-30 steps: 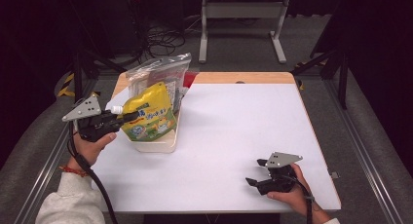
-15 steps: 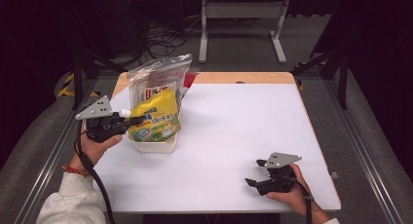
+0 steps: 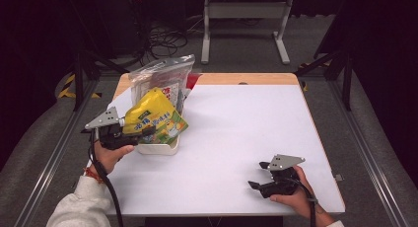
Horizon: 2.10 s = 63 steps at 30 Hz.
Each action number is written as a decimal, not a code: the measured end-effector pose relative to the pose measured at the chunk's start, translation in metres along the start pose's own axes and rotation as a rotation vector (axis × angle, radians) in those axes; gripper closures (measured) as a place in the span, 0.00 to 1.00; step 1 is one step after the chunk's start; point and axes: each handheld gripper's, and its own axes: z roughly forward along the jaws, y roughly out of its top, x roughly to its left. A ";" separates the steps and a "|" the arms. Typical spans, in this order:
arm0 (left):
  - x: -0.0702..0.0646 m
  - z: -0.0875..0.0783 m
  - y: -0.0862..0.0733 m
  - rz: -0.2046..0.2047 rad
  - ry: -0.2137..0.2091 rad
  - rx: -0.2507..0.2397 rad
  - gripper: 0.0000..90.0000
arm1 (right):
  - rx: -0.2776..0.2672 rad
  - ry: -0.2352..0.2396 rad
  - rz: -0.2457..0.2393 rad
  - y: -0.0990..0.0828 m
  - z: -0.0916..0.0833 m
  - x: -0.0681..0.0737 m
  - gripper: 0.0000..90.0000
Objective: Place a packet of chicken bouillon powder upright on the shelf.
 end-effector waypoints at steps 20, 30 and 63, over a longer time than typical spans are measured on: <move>-0.021 -0.014 0.045 0.122 0.111 0.215 1.00 | -0.004 0.021 0.007 0.000 0.000 0.000 0.23; -0.019 0.003 0.058 0.122 0.141 0.331 1.00 | -0.009 0.020 0.024 -0.002 -0.001 -0.002 0.23; -0.004 0.011 0.027 0.064 0.123 0.329 1.00 | -0.013 0.023 0.015 -0.001 -0.003 -0.001 0.23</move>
